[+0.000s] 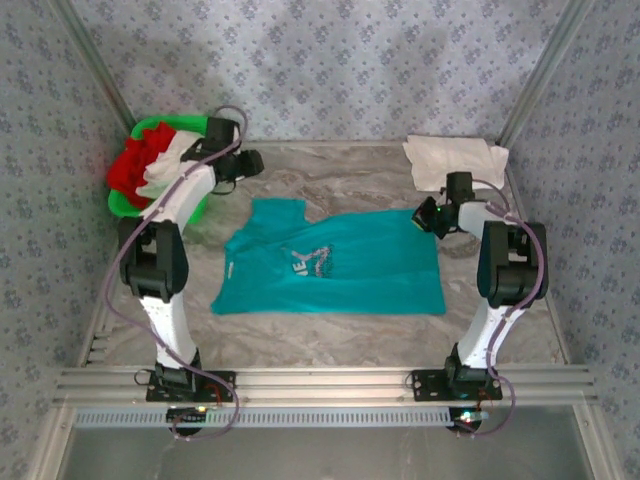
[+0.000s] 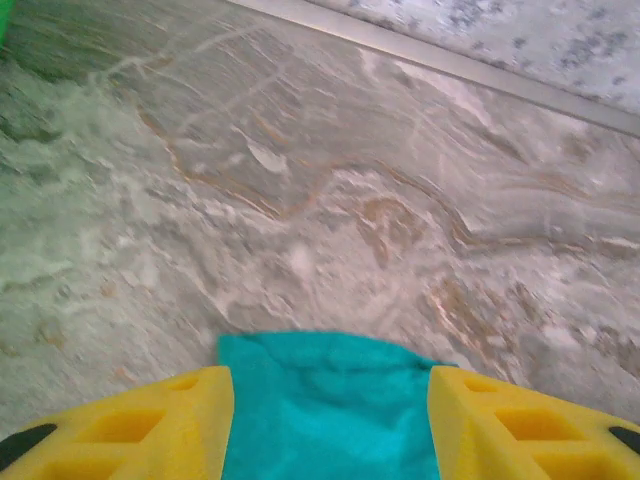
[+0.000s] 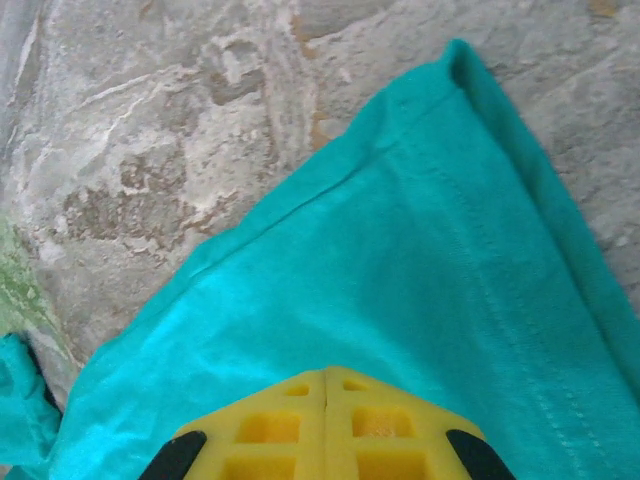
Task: Fold and stack the t-shirts
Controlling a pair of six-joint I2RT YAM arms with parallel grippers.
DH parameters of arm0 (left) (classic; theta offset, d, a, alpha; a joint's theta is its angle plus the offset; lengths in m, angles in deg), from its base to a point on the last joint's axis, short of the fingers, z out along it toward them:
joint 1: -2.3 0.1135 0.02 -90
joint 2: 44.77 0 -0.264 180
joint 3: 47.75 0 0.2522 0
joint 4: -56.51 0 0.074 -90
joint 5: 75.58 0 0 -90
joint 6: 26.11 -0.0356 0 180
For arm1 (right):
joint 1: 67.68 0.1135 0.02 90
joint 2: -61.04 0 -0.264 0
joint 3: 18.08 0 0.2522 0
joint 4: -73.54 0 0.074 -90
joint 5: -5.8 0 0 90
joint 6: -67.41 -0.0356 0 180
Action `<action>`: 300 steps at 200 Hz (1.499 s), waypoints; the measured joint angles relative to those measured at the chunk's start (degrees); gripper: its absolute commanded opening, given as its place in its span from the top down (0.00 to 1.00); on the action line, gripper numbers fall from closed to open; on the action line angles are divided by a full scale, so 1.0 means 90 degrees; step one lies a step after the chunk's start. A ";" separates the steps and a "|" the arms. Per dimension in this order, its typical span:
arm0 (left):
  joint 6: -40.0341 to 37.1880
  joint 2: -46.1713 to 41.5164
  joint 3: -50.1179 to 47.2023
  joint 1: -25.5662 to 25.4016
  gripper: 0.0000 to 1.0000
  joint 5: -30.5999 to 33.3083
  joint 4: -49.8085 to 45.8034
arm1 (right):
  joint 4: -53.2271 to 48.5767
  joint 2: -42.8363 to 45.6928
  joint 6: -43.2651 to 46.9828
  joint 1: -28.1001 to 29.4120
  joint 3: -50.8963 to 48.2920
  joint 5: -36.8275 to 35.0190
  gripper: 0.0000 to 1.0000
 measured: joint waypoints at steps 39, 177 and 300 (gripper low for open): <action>-0.0284 0.1239 0.0454 -0.0061 0.41 -0.0044 -0.0610 | -0.0168 0.0061 0.0277 0.0041 0.0168 0.0092 0.94; -0.0369 0.2157 0.1049 -0.0199 0.56 -0.0219 -0.0908 | -0.0282 0.0066 0.0454 0.0124 0.0192 0.0216 0.94; -0.0340 0.2380 0.1586 -0.0194 1.00 -0.0340 -0.0882 | -0.1219 0.0027 0.1078 -0.0221 0.1287 0.0027 0.76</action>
